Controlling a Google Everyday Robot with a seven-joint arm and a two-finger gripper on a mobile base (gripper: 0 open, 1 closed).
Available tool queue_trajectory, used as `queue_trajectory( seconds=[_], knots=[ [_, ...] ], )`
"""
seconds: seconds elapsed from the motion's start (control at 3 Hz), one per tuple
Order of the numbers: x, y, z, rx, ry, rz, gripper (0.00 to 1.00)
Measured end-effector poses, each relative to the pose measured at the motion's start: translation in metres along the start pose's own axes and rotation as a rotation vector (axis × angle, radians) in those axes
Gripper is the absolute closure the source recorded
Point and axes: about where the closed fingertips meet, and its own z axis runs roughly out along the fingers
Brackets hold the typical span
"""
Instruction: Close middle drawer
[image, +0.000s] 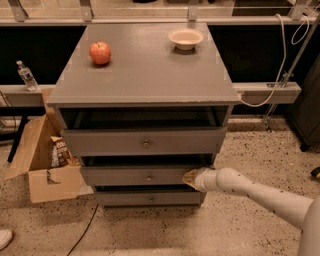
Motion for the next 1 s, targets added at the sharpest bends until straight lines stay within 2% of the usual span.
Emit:
queue_trajectory(
  seconds=[0.33,0.67,1.0],
  knots=[
    [0.003,-0.014,0.006,0.008,-0.035,0.019,1.0],
    [0.003,-0.012,0.005,0.008,-0.035,0.019,1.0],
    [-0.004,0.0,-0.017,-0.018,-0.073,-0.012,1.0]
  ],
)
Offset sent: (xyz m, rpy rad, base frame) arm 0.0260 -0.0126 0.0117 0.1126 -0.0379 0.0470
